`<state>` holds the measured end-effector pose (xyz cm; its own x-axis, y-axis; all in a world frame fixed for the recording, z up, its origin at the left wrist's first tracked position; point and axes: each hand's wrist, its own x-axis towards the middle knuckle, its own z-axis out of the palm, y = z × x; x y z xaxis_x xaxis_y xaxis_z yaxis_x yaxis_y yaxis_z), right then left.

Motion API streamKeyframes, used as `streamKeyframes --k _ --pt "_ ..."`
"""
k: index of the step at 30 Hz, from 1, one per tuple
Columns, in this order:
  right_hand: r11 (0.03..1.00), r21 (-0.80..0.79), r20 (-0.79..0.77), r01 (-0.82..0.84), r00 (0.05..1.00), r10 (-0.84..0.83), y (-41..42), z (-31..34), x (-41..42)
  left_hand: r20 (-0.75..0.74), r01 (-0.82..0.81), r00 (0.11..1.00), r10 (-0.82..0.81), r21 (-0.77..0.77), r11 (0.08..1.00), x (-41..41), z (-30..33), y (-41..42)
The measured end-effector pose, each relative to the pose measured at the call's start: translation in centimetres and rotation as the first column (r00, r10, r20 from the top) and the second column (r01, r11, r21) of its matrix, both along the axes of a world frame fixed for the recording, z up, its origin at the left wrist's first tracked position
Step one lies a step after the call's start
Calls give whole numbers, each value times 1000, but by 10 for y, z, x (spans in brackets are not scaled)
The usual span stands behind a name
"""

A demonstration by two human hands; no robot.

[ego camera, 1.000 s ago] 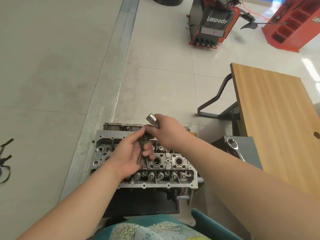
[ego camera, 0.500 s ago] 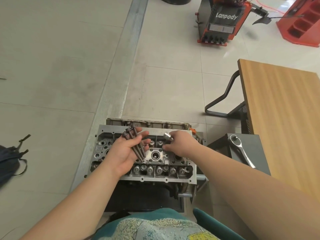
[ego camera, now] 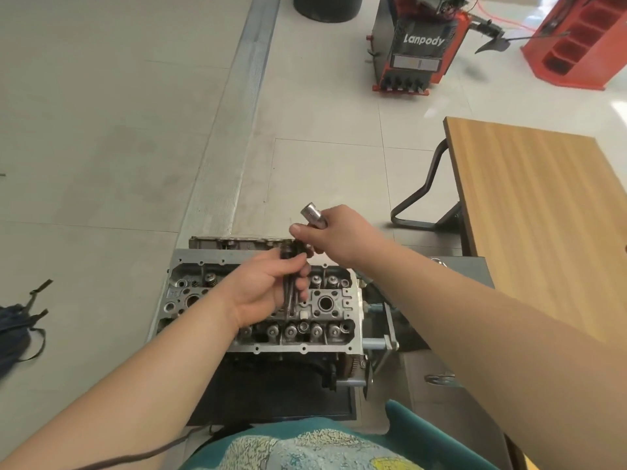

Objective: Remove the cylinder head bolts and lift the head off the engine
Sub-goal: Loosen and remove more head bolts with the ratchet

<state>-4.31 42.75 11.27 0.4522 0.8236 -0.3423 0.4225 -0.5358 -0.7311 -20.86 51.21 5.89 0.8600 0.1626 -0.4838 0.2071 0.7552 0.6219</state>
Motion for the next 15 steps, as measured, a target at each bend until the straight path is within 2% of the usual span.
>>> streamKeyframes --k 3,5,7,9,12,15 --pt "995 -3 63 95 994 -95 -18 -23 9 -66 -153 987 149 -64 986 3 -6 -7" --pt "987 -162 156 -6 987 31 -37 -45 17 -113 -260 963 246 -122 958 -1 -13 -6" --pt "927 -356 234 -118 949 210 -53 -66 22 -155 -331 939 307 -168 929 -7 -20 -5" --pt "876 -453 232 -166 927 296 -61 -81 24 -181 -355 929 324 -178 918 -11 -27 -6" --pt "867 -467 234 -174 921 311 -61 -90 24 -190 -334 933 307 -136 933 -11 -33 -11" --pt "901 -406 220 -154 940 261 -59 -84 22 -198 -332 929 312 -74 940 -6 -36 -17"
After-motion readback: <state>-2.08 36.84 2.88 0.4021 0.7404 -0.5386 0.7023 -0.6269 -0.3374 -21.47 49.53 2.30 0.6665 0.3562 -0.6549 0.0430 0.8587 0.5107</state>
